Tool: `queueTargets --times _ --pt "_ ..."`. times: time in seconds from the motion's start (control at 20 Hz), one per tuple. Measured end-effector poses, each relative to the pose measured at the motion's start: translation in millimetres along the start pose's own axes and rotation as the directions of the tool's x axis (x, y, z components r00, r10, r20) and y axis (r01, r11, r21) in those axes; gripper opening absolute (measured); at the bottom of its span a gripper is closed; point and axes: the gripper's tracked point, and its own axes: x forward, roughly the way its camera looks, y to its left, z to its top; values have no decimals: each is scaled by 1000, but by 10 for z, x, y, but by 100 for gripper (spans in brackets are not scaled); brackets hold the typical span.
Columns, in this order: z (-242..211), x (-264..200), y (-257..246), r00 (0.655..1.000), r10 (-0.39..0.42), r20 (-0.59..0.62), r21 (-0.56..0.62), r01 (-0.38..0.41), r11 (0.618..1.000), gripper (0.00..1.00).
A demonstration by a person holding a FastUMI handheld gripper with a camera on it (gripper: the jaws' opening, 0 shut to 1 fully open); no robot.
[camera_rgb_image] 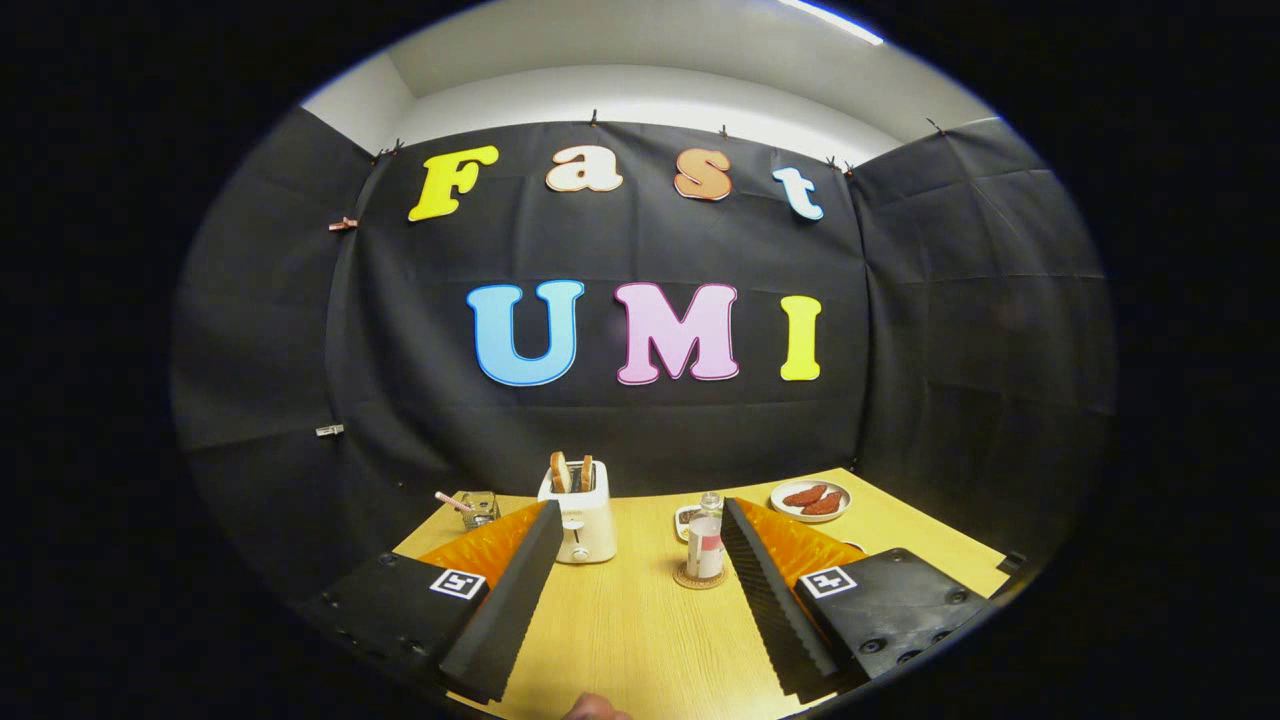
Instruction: Take the bottle from table, then pour the juice into the cup, finally place the bottle on the coaster
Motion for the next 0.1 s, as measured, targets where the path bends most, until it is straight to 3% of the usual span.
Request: queueTargets --times 0.1 --pt "17 -22 -110 1000 -21 6 -11 21 1000 98"
